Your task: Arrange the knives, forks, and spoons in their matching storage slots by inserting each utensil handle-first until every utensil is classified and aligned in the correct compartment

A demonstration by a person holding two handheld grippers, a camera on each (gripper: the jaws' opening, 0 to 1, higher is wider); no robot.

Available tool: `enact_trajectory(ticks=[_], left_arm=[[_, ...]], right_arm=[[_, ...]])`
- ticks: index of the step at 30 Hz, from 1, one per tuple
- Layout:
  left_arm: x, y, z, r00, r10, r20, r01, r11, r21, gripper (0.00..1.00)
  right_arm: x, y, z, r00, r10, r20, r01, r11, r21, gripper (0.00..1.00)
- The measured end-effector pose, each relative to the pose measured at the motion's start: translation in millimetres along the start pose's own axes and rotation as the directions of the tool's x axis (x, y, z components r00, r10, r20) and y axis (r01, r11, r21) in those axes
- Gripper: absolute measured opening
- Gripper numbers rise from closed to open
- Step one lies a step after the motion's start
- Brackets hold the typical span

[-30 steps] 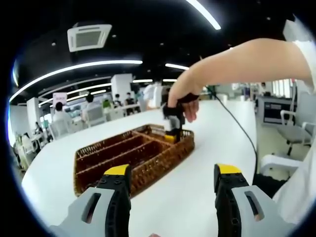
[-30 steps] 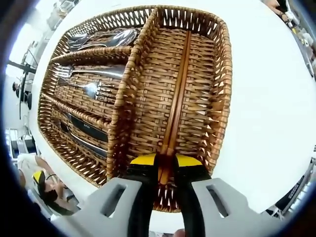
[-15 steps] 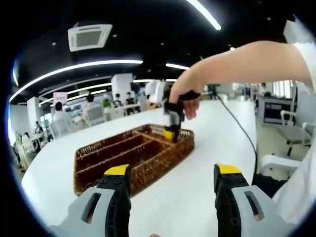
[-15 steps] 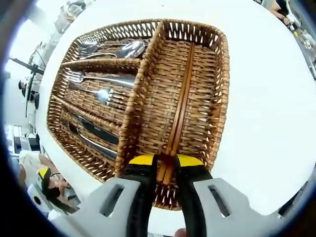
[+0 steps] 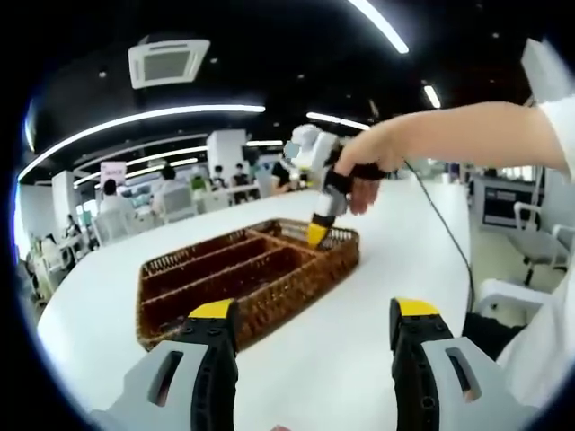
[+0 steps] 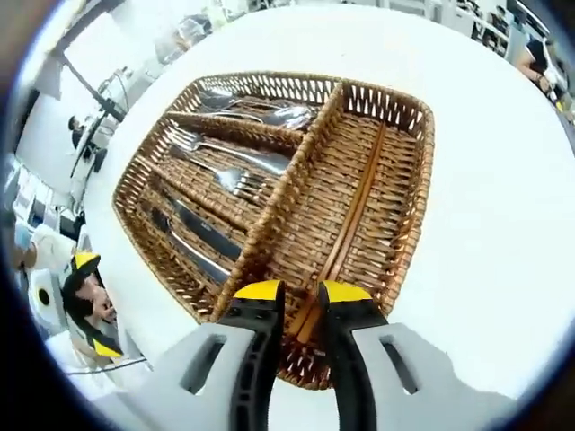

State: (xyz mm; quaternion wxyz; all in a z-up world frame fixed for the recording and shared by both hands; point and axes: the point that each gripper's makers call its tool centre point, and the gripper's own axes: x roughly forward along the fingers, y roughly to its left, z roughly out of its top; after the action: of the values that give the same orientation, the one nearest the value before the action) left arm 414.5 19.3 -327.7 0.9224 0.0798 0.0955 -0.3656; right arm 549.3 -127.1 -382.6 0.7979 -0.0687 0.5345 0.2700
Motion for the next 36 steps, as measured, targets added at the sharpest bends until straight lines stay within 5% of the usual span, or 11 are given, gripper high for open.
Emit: enact_trajectory(ticks=[7, 11, 14, 17, 23, 24, 25, 28, 29, 34, 36], left_arm=[[1, 12.8, -2.7, 1.0, 0.017, -0.011, -0.017, 1.0, -0.023, 0.68], [-1, 22.7, -2.9, 0.999, 0.035, -0.012, -0.035, 0.999, -0.034, 0.68], [-2, 28.9, -3.0, 0.999, 0.046, -0.011, -0.047, 0.998, -0.044, 0.68], [-2, 33.8, -5.2, 0.998, 0.057, -0.015, -0.057, 0.997, -0.056, 0.68], [-1, 36.6, -6.5, 0.998, 0.064, -0.016, -0.065, 0.996, -0.063, 0.69], [-1, 38.8, -6.2, 0.997, 0.07, -0.014, -0.07, 0.996, -0.063, 0.69], [-1, 39.3, -6.2, 0.997, 0.071, -0.014, -0.072, 0.995, -0.064, 0.69], [-2, 43.8, -5.0, 0.997, 0.076, -0.001, -0.076, 0.995, -0.071, 0.69], [-3, 45.2, -4.1, 0.997, 0.079, 0.006, -0.079, 0.994, -0.075, 0.7], [-5, 55.5, -4.3, 0.995, 0.102, 0.017, -0.1, 0.991, -0.084, 0.73], [-5, 58.1, -3.1, 0.994, 0.109, 0.023, -0.106, 0.991, -0.083, 0.75]], right_arm=[[-8, 16, 8.8, 0.979, 0.089, 0.186, -0.059, 0.985, -0.164, 0.15], [-11, 21, 8.0, 0.956, 0.119, 0.268, -0.06, 0.974, -0.22, 0.14], [-14, 27, 12.6, 0.923, 0.159, 0.349, -0.075, 0.967, -0.243, 0.14], [-26, 31, 24.8, 0.846, 0.189, 0.499, 0.008, 0.931, -0.366, 0.14], [-34, 42, 30.9, 0.771, 0.229, 0.594, 0.03, 0.919, -0.393, 0.15], [-38, 49, 33.2, 0.735, 0.258, 0.627, 0.008, 0.922, -0.388, 0.15], [-38, 49, 33.6, 0.731, 0.257, 0.633, 0.01, 0.922, -0.386, 0.15], [-45, 55, 38.9, 0.668, 0.282, 0.689, 0.043, 0.91, -0.413, 0.16], [-44, 55, 36.7, 0.672, 0.28, 0.685, 0.034, 0.913, -0.406, 0.17], [-57, 61, 41.5, 0.59, 0.288, 0.754, 0.082, 0.908, -0.411, 0.18], [-58, 63, 39.2, 0.59, 0.284, 0.756, 0.081, 0.91, -0.405, 0.21]])
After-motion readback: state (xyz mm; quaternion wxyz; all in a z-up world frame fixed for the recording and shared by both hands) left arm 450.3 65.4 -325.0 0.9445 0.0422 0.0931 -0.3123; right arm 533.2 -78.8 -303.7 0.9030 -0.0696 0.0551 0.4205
